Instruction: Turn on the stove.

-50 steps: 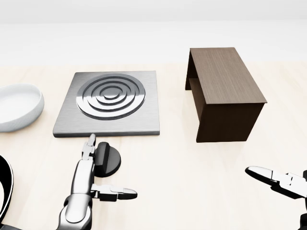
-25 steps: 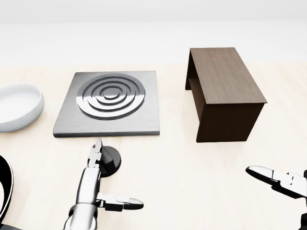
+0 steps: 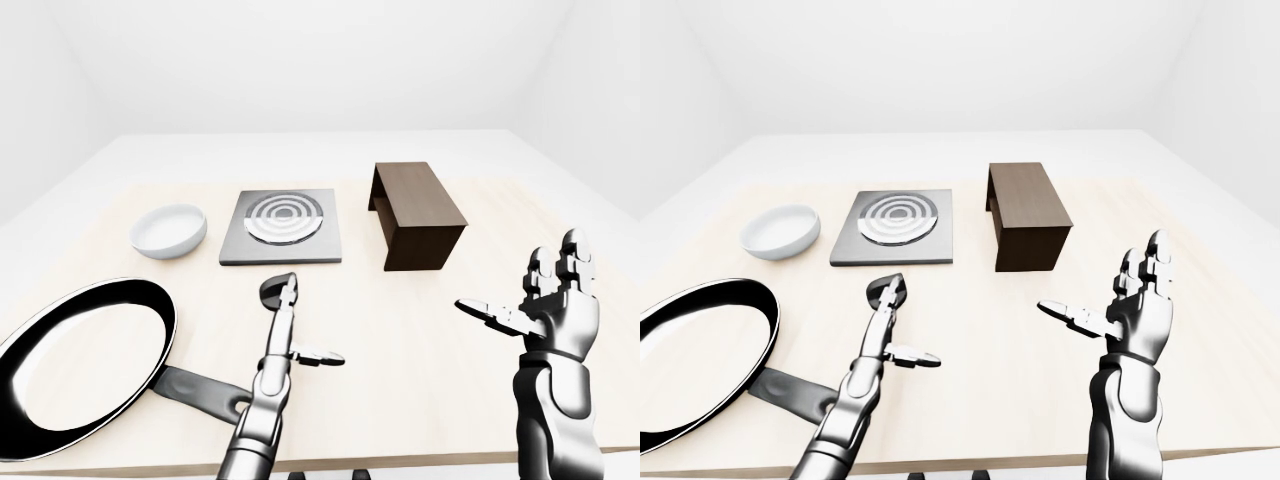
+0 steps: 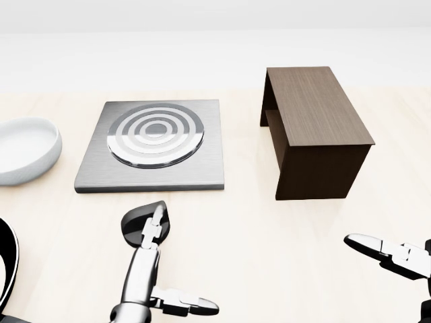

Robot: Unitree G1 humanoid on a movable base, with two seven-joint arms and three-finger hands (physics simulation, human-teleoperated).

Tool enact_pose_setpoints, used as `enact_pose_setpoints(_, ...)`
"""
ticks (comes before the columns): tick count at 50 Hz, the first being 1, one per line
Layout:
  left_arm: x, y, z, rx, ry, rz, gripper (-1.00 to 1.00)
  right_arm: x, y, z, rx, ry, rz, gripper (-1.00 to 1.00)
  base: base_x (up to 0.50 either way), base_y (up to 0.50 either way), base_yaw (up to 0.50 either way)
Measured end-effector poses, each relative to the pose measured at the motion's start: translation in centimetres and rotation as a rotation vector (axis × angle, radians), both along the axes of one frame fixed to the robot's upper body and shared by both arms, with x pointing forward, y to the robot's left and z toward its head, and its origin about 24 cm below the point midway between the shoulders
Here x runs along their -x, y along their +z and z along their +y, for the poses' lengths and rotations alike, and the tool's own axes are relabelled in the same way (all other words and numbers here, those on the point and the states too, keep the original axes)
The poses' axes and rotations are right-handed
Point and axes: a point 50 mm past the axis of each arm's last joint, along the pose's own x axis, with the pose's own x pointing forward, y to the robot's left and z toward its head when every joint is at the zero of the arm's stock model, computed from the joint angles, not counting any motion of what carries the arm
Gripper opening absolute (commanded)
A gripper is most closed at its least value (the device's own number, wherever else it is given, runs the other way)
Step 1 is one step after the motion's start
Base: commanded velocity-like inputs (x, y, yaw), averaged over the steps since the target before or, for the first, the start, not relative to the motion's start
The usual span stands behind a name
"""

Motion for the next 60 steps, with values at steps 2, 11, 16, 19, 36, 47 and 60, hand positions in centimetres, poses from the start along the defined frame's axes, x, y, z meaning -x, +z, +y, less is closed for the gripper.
enact_pose_setpoints(2,0.0,0.0,-0.1,0.001,-0.003,0.0,1.0,0.0,0.0,0.0,0.0,0.0,0.0,1.0,0.0,0.0,0.0)
enact_pose_setpoints(11,-0.4,0.2,-0.5,0.018,-0.02,-0.001,1.0,0.0,0.0,0.0,-0.001,0.001,0.001,1.0,0.0,0.0,0.0)
enact_pose_setpoints(16,-0.9,0.4,-0.6,0.024,-0.023,-0.005,1.0,0.0,-0.1,0.0,-0.001,0.001,0.001,1.0,0.0,0.0,0.0)
enact_pose_setpoints(19,-1.3,0.5,-0.6,0.026,-0.021,-0.006,1.0,0.0,0.0,0.0,-0.001,0.001,0.001,1.0,0.0,0.0,0.0)
enact_pose_setpoints(36,-4.0,0.7,-0.5,0.011,-0.003,0.022,1.0,0.0,0.1,0.0,-0.001,0.003,-0.001,1.0,0.0,0.0,0.0)
enact_pose_setpoints(47,-5.7,0.7,-0.5,-0.026,0.015,0.052,1.0,0.0,0.1,0.0,-0.001,0.003,-0.002,1.0,0.0,0.0,0.0)
enact_pose_setpoints(60,-7.8,1.3,-1.2,-0.029,0.037,0.1,1.0,0.0,0.0,0.0,-0.002,0.003,0.0,1.0,0.0,0.0,0.0)
